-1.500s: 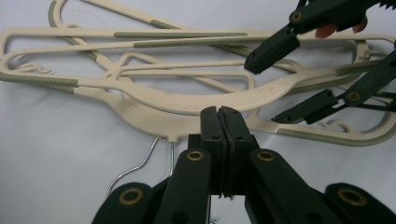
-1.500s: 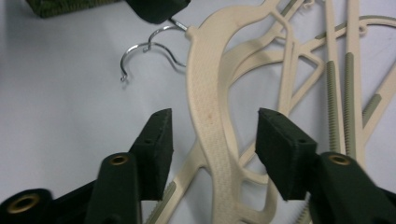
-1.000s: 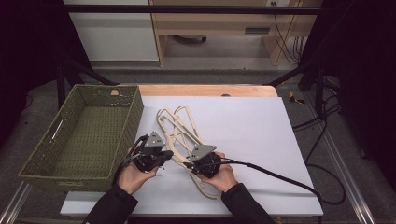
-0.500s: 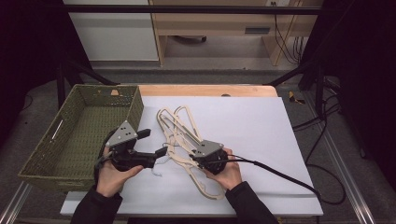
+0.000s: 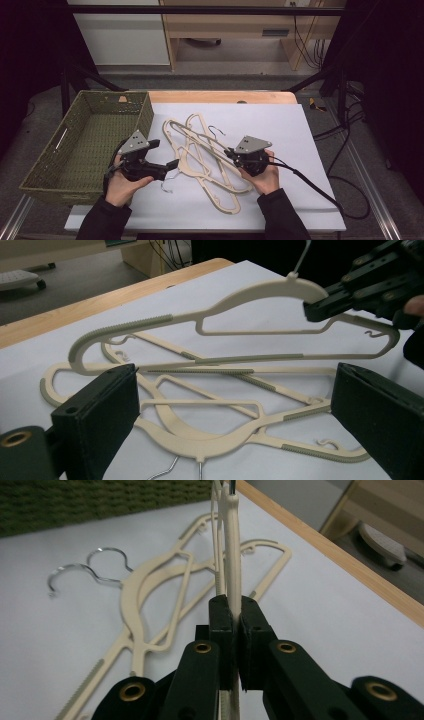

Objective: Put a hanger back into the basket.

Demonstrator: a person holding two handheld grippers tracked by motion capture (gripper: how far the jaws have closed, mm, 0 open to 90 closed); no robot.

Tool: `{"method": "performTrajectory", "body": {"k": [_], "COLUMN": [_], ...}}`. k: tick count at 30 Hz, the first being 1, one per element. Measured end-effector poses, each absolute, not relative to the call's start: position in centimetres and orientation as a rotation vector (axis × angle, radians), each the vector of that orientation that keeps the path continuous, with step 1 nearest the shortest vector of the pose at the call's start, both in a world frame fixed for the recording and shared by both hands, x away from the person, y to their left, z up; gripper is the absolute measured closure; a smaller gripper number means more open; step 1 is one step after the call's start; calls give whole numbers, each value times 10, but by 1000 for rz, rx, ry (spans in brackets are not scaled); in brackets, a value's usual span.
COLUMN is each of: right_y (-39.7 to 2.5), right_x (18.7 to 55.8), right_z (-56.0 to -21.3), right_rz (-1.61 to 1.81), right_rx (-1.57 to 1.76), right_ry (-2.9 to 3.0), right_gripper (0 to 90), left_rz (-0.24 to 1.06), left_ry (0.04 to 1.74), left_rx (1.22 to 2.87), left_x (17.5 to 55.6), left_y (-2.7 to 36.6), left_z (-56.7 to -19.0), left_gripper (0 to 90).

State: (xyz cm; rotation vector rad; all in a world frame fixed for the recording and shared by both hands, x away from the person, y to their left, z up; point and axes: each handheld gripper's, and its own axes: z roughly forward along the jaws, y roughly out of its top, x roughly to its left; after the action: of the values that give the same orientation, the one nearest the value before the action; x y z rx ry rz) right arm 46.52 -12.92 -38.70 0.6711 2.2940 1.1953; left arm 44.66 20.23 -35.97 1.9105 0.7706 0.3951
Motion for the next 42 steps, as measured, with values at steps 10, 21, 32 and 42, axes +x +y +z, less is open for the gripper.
{"method": "performTrajectory", "body": {"k": [10, 21, 32, 42], "right_y": [-135, -124, -121, -121], "right_x": [455, 452, 452, 452], "right_z": [-378, -382, -386, -386], "right_rz": [1382, 1398, 1399, 1375], "right_rx": [573, 514, 500, 508], "right_ry": [2440, 2523, 2574, 2551], "right_gripper": [872, 871, 871, 841], "left_rz": [393, 414, 426, 438], "left_ry": [685, 600, 481, 443], "left_rx": [1938, 2047, 2113, 2190], "left_x": [442, 462, 465, 458], "left_y": [185, 164, 147, 147], "left_z": [-360, -378, -386, -384], "left_gripper": [81, 291, 613, 709]}}
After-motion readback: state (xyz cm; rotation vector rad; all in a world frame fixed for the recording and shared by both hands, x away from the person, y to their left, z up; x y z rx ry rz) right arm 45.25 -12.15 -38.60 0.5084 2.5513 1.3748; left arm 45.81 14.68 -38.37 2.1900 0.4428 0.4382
